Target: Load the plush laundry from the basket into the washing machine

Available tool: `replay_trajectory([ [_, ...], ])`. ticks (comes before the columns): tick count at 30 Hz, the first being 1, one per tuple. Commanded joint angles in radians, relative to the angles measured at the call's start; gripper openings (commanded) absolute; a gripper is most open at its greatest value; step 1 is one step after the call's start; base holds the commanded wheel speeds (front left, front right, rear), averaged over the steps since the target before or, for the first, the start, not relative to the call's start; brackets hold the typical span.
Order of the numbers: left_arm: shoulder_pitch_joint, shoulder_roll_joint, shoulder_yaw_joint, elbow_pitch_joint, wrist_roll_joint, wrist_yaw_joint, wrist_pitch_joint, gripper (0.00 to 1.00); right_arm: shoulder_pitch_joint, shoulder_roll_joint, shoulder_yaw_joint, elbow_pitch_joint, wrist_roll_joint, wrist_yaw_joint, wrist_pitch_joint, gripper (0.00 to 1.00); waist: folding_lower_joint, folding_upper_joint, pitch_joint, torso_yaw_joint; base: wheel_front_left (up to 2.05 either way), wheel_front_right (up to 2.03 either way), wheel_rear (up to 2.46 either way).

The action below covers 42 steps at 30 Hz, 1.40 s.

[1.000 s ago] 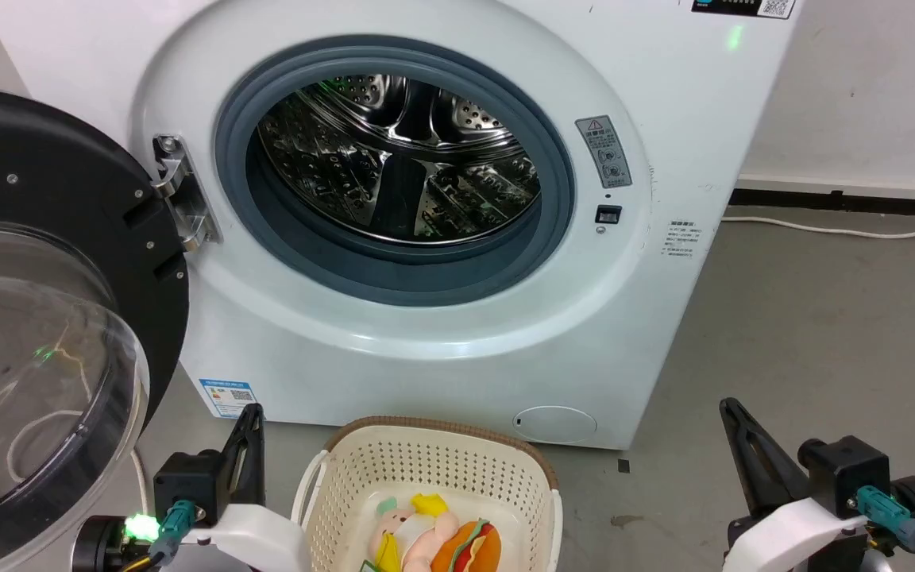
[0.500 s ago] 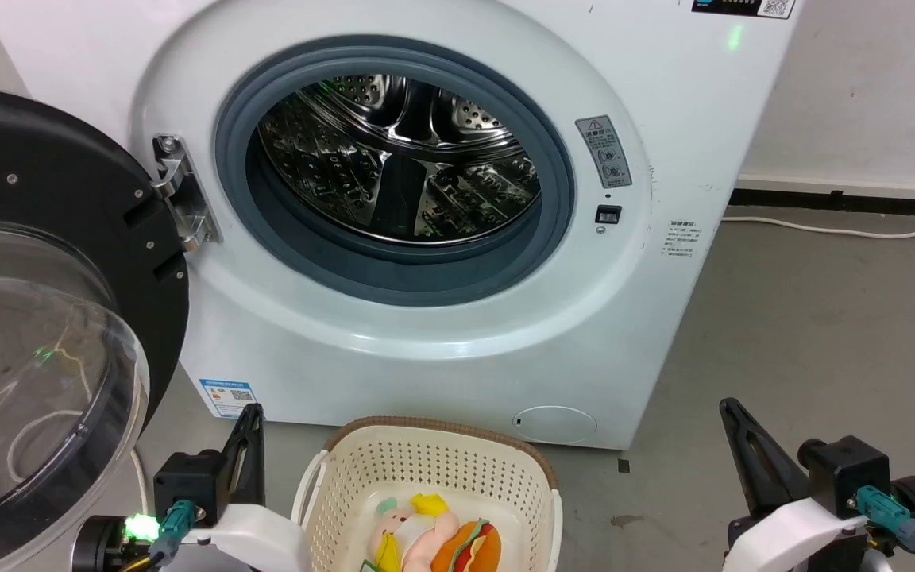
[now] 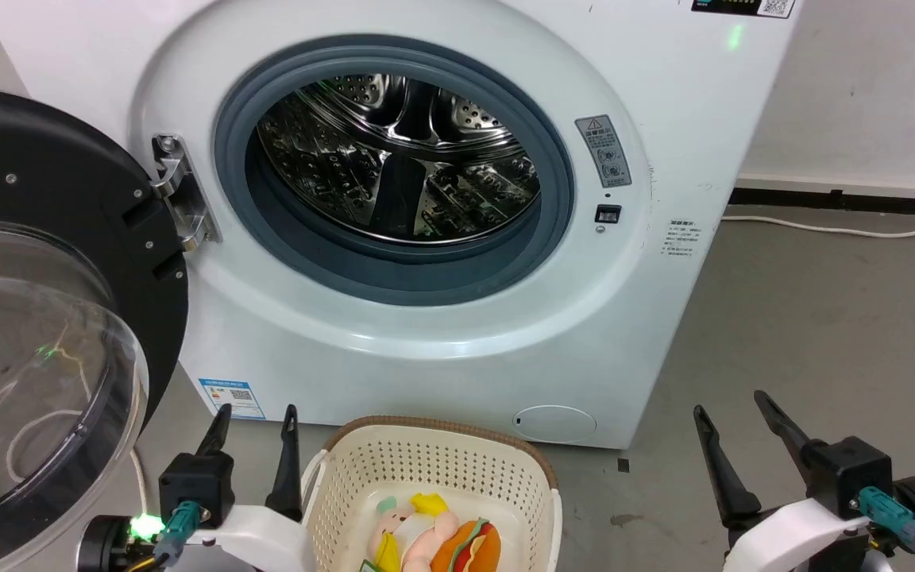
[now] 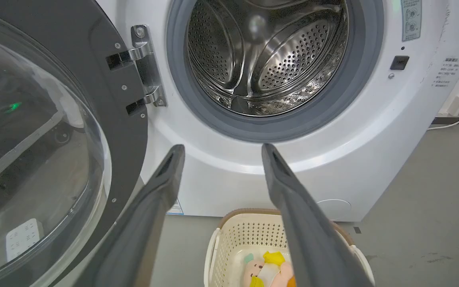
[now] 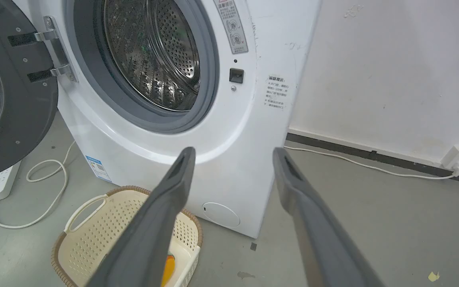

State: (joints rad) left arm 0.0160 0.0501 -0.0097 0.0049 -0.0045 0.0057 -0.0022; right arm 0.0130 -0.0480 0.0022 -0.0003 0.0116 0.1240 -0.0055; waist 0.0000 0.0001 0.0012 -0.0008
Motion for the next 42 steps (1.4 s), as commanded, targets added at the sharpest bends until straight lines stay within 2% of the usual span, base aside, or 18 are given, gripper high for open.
replay_trajectory([
  [1,0.000,0.000,-0.007,0.001,-0.012,0.001,-0.011,1.00,0.008,0.000,-0.005,-0.005,0.013,0.000,-0.009,1.00,0.0000,-0.0001,0.001,-0.001,0.00,0.00,0.00],
  [21,-0.031,0.000,-0.060,0.036,-0.030,-0.019,-0.051,1.00,-0.002,0.000,-0.030,-0.025,0.051,0.001,-0.049,1.00,0.0000,-0.0001,0.070,-0.043,0.00,0.00,0.00],
  [42,-0.178,0.017,-0.129,0.290,-0.081,-0.048,-0.029,1.00,-0.030,-0.001,-0.033,-0.038,0.116,0.002,-0.093,1.00,0.0000,-0.0001,0.221,-0.128,0.00,0.00,0.00],
])
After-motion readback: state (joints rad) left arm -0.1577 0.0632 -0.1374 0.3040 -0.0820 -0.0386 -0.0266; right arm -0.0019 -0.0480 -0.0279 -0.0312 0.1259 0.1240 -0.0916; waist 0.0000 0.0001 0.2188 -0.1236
